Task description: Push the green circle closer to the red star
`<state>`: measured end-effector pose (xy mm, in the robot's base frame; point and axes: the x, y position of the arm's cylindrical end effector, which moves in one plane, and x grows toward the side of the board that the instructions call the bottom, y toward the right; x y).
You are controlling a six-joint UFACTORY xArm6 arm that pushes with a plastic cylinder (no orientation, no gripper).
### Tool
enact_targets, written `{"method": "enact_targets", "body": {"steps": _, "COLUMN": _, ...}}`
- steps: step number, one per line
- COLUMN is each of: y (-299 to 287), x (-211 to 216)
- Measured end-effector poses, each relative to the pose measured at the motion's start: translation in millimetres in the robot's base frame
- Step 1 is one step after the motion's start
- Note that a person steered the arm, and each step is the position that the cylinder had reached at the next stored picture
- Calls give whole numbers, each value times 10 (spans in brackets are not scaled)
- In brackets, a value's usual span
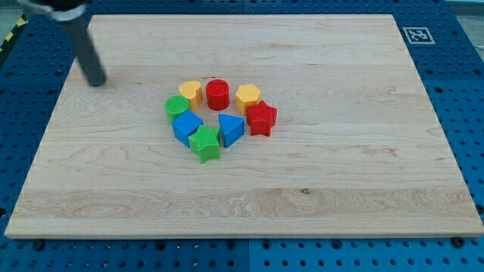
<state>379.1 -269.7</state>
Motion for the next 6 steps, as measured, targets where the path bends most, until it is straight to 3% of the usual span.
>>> {"method": "enact_targets", "body": {"steps": 1, "y": -70, "x": 441}}
{"method": "enact_targets", "body": {"steps": 3, "y": 1344, "x": 559}}
{"method": "enact_targets", "body": {"steps": 5, "y": 2349, "x": 846}}
{"method": "enact_targets", "body": {"steps": 6, "y": 2513, "x": 936}}
